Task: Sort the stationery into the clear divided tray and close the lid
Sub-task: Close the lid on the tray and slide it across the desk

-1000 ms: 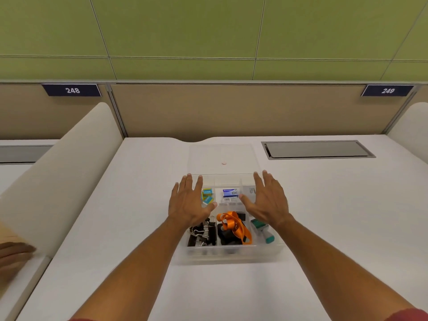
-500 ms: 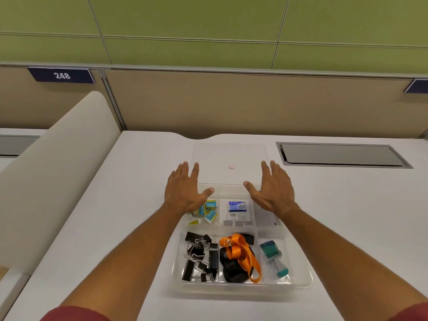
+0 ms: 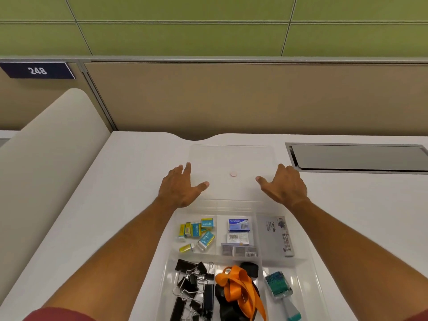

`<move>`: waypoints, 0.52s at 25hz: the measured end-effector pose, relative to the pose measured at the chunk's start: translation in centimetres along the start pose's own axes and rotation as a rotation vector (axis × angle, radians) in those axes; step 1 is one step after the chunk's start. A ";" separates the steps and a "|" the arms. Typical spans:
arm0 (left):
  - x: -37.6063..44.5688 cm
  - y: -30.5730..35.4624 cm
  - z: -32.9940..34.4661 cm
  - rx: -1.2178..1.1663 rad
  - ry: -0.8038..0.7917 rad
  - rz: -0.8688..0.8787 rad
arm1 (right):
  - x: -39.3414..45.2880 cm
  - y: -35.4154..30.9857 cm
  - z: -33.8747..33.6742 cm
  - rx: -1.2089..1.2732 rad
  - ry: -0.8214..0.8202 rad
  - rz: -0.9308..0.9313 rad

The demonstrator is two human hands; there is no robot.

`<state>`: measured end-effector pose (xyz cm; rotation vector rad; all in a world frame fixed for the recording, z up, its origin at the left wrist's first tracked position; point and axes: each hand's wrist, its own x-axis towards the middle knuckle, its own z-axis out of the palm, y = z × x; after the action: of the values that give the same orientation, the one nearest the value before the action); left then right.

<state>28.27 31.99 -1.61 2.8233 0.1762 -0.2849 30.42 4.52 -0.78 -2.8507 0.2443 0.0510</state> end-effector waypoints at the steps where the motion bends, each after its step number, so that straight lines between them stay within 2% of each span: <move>1: 0.5 -0.1 0.2 -0.008 -0.019 -0.015 | 0.6 0.0 0.3 0.027 -0.014 0.021; 5: 2.1 -0.1 0.8 -0.164 -0.075 -0.080 | 2.4 -0.4 0.7 0.134 -0.054 0.064; 13: 3.5 1.1 0.2 -0.482 -0.022 -0.187 | 3.4 -0.2 0.9 0.350 -0.047 0.165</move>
<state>31.81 31.19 -2.26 2.3278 0.4415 -0.2713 33.82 4.40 -1.78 -2.4743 0.4329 0.0976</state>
